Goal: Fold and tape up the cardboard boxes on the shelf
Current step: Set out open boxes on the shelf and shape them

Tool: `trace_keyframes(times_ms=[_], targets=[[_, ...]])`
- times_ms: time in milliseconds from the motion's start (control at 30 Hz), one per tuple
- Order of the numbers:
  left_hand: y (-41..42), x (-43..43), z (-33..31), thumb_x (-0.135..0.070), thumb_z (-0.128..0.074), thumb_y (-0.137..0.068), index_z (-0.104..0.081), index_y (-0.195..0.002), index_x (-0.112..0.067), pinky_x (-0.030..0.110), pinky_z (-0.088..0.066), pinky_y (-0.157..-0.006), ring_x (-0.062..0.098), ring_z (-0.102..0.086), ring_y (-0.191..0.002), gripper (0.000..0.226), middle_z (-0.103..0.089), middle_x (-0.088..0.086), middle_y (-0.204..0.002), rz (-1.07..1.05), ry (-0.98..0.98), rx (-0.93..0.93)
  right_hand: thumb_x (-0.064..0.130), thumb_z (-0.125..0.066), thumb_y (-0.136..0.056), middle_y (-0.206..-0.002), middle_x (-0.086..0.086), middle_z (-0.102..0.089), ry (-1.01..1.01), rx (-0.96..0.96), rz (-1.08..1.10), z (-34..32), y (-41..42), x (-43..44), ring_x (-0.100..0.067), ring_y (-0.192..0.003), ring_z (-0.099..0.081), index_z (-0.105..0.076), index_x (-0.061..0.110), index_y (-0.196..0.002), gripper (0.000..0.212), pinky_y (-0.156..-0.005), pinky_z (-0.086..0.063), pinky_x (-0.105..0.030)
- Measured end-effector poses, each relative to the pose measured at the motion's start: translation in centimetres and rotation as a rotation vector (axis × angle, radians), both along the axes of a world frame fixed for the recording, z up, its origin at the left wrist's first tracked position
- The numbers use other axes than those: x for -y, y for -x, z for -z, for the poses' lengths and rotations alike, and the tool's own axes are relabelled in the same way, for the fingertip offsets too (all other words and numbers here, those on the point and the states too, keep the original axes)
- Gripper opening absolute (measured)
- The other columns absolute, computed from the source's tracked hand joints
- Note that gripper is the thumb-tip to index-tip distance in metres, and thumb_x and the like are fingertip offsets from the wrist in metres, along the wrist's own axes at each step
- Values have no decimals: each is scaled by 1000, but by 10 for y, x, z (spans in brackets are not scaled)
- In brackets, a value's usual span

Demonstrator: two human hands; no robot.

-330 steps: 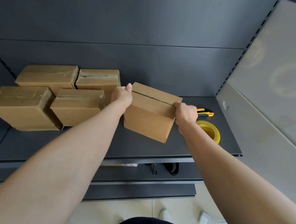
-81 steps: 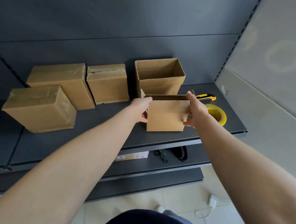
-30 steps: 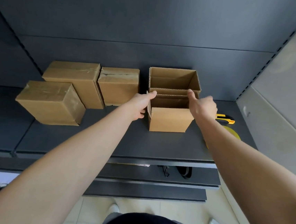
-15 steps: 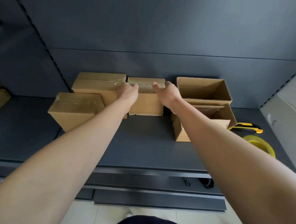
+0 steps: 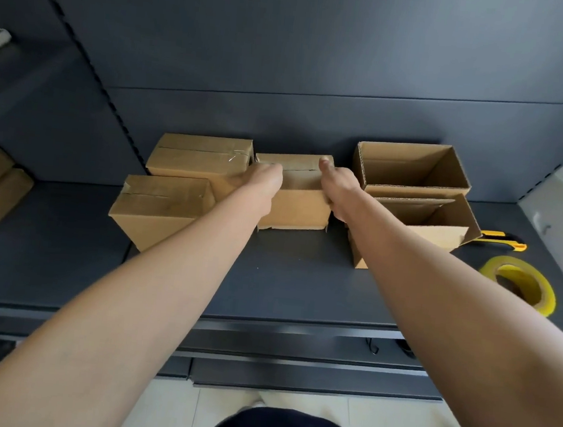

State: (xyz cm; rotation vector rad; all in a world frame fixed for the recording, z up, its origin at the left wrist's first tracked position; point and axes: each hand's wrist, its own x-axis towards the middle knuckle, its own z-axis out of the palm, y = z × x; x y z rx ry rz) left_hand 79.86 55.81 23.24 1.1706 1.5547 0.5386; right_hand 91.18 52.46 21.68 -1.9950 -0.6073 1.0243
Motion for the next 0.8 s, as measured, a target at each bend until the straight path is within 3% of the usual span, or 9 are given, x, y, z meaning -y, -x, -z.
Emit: trace_keyframes(times_ms=[100, 200, 300, 400, 467, 533, 567, 633, 800], targets=[[5, 7, 2, -30, -40, -97, -47, -124, -15, 40, -48, -89, 29, -45, -93, 31, -40, 2, -85, -39, 16, -19, 53, -26, -98, -137, -22, -46, -22, -17, -45, 0, 5, 10, -39, -129, -40, -45, 0, -134, 67, -108, -34, -49], [10, 18, 3, -33, -42, -96, -49, -127, -15, 44, -49, -92, 26, -42, -95, 36, -41, 3, -105, -110, 22, 12, 55, -31, -96, -130, -16, -50, 1, 7, -9, -1, 10, 20, -34, -124, -44, -49, 2, -131, 66, -104, -40, -46], [17, 35, 4, -37, -44, -98, -45, -133, -15, 41, -46, -90, 24, -42, -97, 42, -41, 2, -112, -203, 58, 123, 53, -37, -96, -99, -6, -53, -17, -17, -20, -2, 13, 32, -30, -104, -54, -51, 1, -127, 62, -92, -49, -43], [27, 54, 7, -46, -49, -94, -44, -134, -16, 45, -46, -96, 28, -48, -108, 50, -48, 3, -127, -318, 63, 167, 52, -37, -96, -82, 1, -46, -5, 6, -11, -7, 17, 52, -21, -75, -49, -52, 2, -125, 60, -65, -45, -31], [33, 68, 8, -52, -54, -89, -37, -139, -18, 49, -46, -96, 29, -50, -113, 64, -46, 2, -134, -422, 46, 188, 55, -31, -96, -100, -5, -55, 22, 20, -50, -9, 20, 64, -23, -85, -52, -51, 8, -128, 60, -73, -46, -31], [39, 80, 9, -64, -53, -82, -29, -145, -19, 51, -43, -99, 32, -47, -122, 81, -40, 5, -142, -470, 88, 173, 62, -24, -93, -126, -10, -51, 52, 17, -84, -8, 22, 74, -32, -111, -49, -48, 13, -134, 68, -95, -43, -43], [42, 86, 9, -69, -50, -80, -27, -147, -19, 52, -40, -101, 33, -44, -125, 86, -37, 7, -145, -469, 110, 159, 66, -23, -92, -130, -9, -48, 64, -9, -72, -8, 23, 78, -33, -114, -45, -46, 12, -137, 74, -99, -40, -47], [47, 96, 10, -74, -44, -80, -28, -146, -20, 53, -38, -102, 35, -42, -127, 87, -37, 7, -147, -454, 125, 139, 69, -26, -90, -127, -9, -48, 53, -56, -40, -9, 26, 85, -31, -105, -44, -46, 11, -137, 78, -96, -41, -48], [66, 108, 18, -70, -39, -86, -33, -145, -21, 50, -37, -102, 33, -39, -131, 78, -35, 6, -149, -388, 150, 131, 67, -32, -90, -84, -2, -51, -2, -45, 53, -14, 33, 96, -26, -84, -52, -55, 10, -120, 68, -87, -49, -41]])
